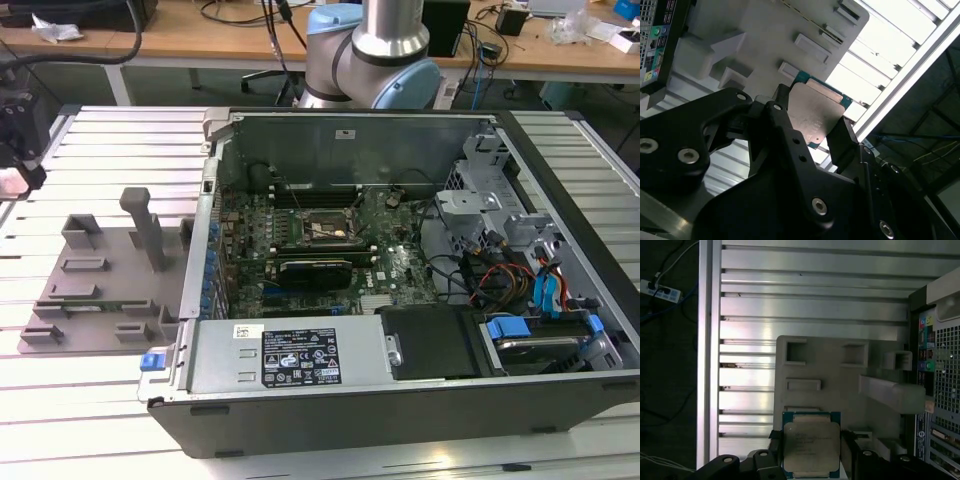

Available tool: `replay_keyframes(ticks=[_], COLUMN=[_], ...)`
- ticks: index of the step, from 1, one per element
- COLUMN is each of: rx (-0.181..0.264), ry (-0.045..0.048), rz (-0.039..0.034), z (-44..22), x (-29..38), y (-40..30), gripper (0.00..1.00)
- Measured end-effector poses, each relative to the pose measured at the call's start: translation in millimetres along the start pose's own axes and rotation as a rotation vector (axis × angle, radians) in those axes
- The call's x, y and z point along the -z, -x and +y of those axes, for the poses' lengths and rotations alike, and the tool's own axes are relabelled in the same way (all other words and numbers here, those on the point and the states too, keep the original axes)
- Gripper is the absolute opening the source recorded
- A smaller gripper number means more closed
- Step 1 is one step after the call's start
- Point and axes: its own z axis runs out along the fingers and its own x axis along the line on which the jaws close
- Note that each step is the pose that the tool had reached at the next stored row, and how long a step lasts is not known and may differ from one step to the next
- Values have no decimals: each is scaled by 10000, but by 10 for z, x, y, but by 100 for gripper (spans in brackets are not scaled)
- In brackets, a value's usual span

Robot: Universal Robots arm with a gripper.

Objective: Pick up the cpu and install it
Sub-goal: 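Pick up the cpu and move it towards the insertion slot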

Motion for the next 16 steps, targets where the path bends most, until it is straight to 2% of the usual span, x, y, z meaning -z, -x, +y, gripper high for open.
replay_keyframes(ticks=[16], rx=[0], ry=[0], rz=[0], z=[-4], x=[283], y=[8], gripper=[55])
